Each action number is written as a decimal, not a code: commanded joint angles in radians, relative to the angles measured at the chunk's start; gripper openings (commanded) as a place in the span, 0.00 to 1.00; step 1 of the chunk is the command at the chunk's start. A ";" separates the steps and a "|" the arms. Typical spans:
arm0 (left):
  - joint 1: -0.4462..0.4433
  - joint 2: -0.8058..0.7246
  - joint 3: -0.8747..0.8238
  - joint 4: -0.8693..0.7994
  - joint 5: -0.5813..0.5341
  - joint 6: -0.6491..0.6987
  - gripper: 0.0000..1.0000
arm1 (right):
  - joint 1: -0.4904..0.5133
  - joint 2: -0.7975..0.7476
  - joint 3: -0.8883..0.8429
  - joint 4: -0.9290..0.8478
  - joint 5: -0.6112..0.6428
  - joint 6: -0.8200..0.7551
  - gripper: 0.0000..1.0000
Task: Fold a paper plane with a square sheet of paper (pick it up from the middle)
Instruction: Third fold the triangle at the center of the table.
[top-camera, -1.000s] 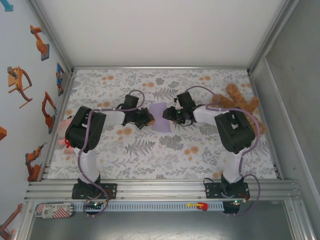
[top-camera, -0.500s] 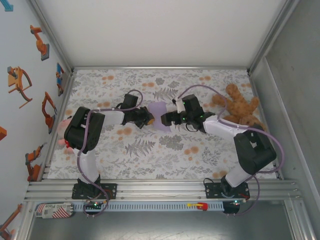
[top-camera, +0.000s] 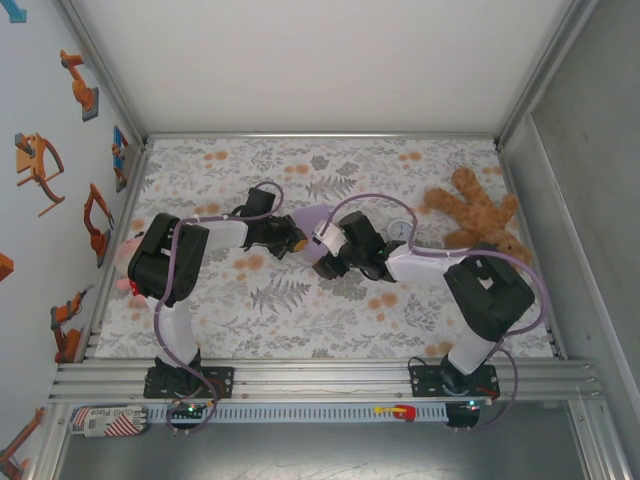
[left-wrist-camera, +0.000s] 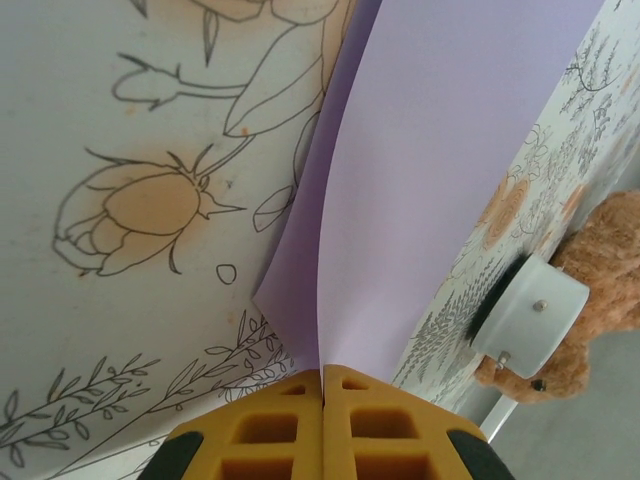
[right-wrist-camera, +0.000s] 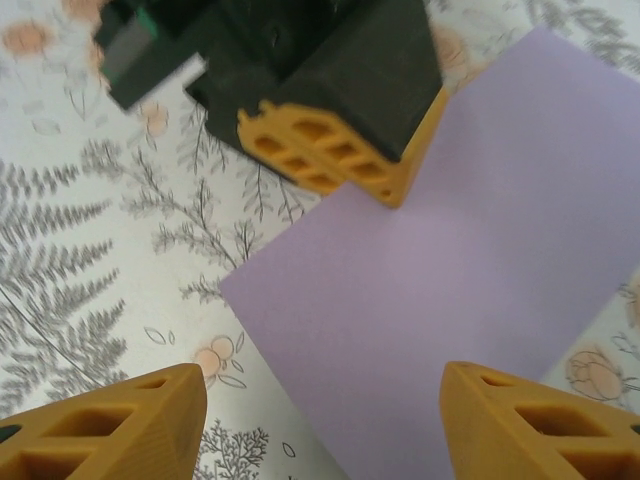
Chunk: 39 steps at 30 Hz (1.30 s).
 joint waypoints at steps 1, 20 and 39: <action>0.003 -0.033 0.021 -0.022 0.015 -0.014 0.00 | 0.013 0.033 0.032 0.043 0.001 -0.107 0.62; 0.001 -0.038 0.022 -0.040 0.019 0.004 0.01 | 0.013 0.090 0.046 0.161 -0.026 -0.111 0.35; 0.071 -0.130 -0.013 -0.163 -0.058 0.087 0.28 | 0.012 0.082 0.062 0.081 -0.137 -0.064 0.00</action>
